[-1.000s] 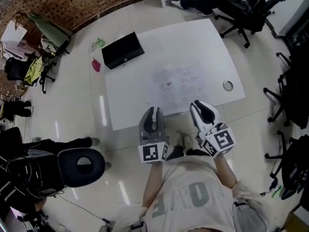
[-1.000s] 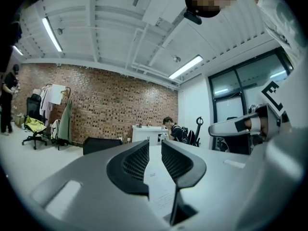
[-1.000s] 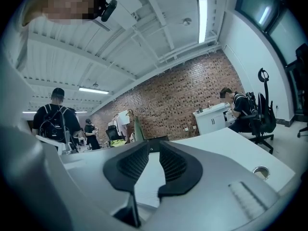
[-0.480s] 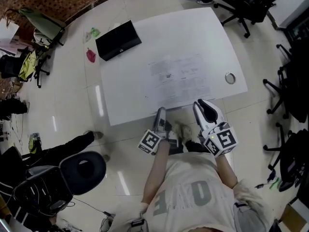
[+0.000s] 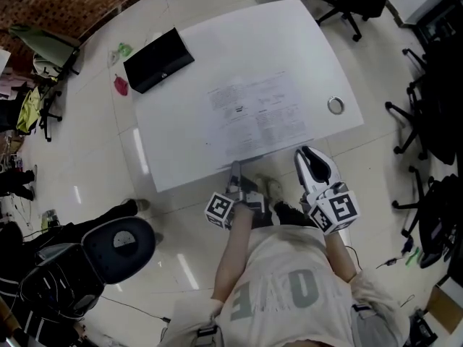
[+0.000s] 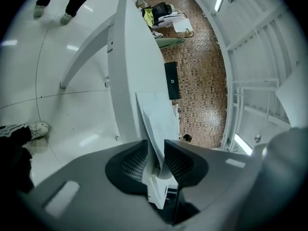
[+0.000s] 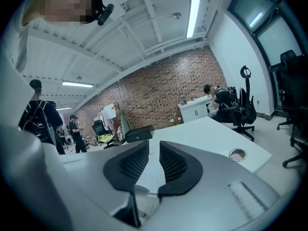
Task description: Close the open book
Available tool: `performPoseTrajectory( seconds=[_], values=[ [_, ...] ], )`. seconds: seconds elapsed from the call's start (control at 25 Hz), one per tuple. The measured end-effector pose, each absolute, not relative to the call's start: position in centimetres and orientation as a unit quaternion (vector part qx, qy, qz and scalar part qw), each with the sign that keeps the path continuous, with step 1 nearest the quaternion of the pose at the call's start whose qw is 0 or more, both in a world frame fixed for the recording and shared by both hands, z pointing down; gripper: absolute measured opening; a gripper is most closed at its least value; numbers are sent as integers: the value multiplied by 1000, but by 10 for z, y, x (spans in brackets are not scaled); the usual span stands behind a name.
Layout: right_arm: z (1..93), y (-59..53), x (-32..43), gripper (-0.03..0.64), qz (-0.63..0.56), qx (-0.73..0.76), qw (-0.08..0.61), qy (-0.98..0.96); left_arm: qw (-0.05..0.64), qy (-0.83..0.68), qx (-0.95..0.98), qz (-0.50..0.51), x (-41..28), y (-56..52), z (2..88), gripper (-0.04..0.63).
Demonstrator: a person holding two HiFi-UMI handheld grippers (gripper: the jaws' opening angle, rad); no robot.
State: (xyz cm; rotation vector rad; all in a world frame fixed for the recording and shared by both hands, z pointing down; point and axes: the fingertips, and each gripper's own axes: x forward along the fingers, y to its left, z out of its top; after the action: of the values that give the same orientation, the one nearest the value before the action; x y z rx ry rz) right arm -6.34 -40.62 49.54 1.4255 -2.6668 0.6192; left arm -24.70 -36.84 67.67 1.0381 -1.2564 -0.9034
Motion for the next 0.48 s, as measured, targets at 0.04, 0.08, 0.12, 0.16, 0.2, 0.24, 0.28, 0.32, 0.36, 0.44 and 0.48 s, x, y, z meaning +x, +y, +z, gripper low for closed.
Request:
performPoseTrajectory(
  seconds=[0.04, 0.08, 0.12, 0.16, 0.2, 0.24, 0.28, 0.32, 0.36, 0.44, 0.48],
  values=[
    [496, -405, -61, 63, 201, 463, 28, -863, 596, -539, 446, -395, -246, -369, 675, 124],
    [497, -403, -59, 63, 201, 463, 29, -863, 595, -536, 445, -401, -245, -371, 674, 129],
    [498, -402, -58, 63, 201, 463, 30, -863, 593, -534, 444, -407, -245, -372, 673, 129],
    [498, -400, -57, 63, 200, 463, 31, -863, 591, -534, 443, -411, -245, -374, 672, 129],
    [498, -398, -57, 64, 199, 462, 33, -864, 590, -534, 443, -413, -245, -374, 671, 129],
    [497, -396, -57, 63, 196, 460, 36, -865, 587, -536, 443, -413, -245, -374, 671, 129],
    [496, -394, -57, 63, 193, 459, 39, -867, 584, -541, 446, -409, -245, -374, 670, 129],
    [496, -392, -57, 63, 191, 458, 42, -867, 579, -548, 452, -400, -244, -373, 670, 120],
    [496, -390, -56, 64, 191, 458, 43, -867, 572, -558, 461, -386, -243, -371, 670, 111],
    [496, -385, -54, 63, 191, 458, 44, -867, 555, -580, 480, -353, -241, -368, 668, 59],
    [497, -384, -52, 63, 190, 458, 44, -867, 546, -589, 490, -339, -239, -367, 665, 46]
  ],
)
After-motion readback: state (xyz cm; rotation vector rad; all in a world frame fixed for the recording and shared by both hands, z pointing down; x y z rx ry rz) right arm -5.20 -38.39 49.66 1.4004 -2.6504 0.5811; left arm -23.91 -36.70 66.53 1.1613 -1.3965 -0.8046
